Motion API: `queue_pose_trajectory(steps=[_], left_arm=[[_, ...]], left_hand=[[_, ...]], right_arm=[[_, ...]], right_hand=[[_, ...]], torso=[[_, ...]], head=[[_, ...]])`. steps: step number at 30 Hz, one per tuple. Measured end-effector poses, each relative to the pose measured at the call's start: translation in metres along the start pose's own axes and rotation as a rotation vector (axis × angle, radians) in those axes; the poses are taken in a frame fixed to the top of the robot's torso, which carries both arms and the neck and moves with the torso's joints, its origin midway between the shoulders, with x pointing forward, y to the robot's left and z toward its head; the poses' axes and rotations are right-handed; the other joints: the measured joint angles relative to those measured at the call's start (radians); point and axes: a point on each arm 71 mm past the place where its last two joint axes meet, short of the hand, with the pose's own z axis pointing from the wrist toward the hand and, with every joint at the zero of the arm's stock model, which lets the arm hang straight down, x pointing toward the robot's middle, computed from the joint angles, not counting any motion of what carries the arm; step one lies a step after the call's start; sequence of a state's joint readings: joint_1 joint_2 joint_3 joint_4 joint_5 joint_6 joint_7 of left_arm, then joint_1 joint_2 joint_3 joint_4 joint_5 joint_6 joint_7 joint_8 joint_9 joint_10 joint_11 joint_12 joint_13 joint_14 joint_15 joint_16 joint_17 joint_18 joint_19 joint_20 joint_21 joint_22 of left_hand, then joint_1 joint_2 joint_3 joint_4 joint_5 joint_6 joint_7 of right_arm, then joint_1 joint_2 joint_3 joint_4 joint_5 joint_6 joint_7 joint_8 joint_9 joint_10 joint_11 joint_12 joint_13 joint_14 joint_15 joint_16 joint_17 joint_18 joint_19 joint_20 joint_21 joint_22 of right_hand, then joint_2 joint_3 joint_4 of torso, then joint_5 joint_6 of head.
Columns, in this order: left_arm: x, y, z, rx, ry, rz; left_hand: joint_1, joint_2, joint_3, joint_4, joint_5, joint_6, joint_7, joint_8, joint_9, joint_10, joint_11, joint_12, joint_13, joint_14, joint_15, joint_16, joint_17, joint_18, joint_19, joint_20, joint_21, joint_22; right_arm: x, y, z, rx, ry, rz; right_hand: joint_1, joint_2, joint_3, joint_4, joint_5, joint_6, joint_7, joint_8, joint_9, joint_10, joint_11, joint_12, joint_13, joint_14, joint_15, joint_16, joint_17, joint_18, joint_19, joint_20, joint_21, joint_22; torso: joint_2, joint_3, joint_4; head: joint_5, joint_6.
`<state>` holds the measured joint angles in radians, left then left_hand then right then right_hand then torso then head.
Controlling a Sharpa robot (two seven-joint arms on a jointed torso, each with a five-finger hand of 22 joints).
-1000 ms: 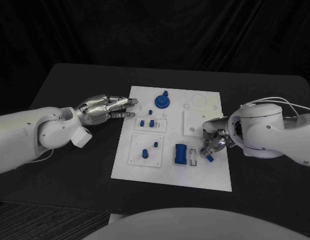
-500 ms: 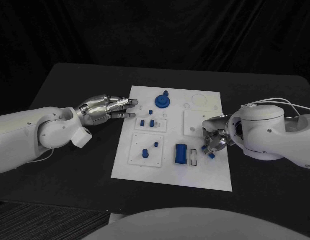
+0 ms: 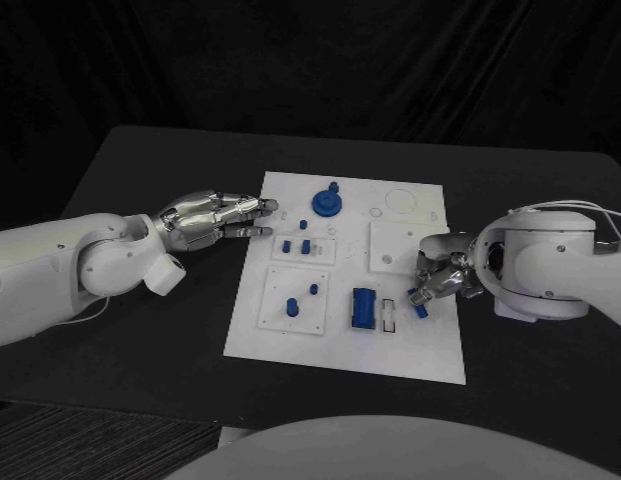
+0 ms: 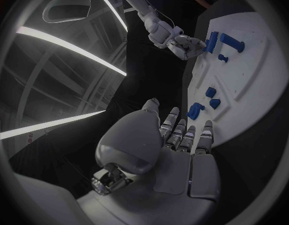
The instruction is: Assemble the parts on the task board
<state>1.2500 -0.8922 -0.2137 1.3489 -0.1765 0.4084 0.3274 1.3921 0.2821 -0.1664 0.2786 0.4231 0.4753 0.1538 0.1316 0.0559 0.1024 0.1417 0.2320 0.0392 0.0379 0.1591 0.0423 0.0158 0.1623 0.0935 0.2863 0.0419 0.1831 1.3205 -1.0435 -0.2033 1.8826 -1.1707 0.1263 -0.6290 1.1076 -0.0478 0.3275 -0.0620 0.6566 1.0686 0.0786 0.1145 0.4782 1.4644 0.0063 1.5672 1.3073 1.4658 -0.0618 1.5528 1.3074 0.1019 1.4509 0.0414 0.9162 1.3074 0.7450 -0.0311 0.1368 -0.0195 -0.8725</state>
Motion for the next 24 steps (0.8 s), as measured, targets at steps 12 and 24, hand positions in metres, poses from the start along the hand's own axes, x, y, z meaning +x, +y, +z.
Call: queue_pose_trajectory(steps=[12, 24], left_arm=[[0.0, 0.0, 0.0, -0.003, 0.001, 0.0], [0.0, 0.0, 0.001, -0.005, 0.001, 0.0]], left_hand=[[0.0, 0.0, 0.0, 0.0, 0.0, 0.0, 0.0, 0.0, 0.0, 0.0, 0.0, 0.0, 0.0, 0.0, 0.0, 0.0, 0.0, 0.0, 0.0, 0.0, 0.0, 0.0], [0.0, 0.0, 0.0, 0.0, 0.0, 0.0, 0.0, 0.0, 0.0, 0.0, 0.0, 0.004, 0.0, 0.0, 0.0, 0.0, 0.0, 0.0, 0.0, 0.0, 0.0, 0.0]], right_arm=[[0.007, -0.006, -0.002, -0.012, 0.135, 0.322], [0.012, 0.001, -0.002, -0.029, 0.212, 0.469]], right_hand=[[-0.009, -0.001, 0.017, -0.011, 0.009, 0.002, -0.003, 0.005, 0.0, 0.004, -0.004, 0.0, 0.001, 0.0, 0.0, 0.0, 0.0, 0.0, 0.0, 0.0, -0.016, 0.0], [-0.03, -0.009, 0.05, -0.039, 0.009, 0.001, -0.001, 0.004, -0.003, 0.003, -0.003, 0.0, 0.001, 0.0, 0.0, 0.0, 0.0, 0.0, -0.004, -0.004, -0.028, 0.0]], torso=[[0.0, -0.0001, 0.0003], [0.001, -0.0006, 0.0001]], head=[[-0.003, 0.0], [-0.006, 0.0]])
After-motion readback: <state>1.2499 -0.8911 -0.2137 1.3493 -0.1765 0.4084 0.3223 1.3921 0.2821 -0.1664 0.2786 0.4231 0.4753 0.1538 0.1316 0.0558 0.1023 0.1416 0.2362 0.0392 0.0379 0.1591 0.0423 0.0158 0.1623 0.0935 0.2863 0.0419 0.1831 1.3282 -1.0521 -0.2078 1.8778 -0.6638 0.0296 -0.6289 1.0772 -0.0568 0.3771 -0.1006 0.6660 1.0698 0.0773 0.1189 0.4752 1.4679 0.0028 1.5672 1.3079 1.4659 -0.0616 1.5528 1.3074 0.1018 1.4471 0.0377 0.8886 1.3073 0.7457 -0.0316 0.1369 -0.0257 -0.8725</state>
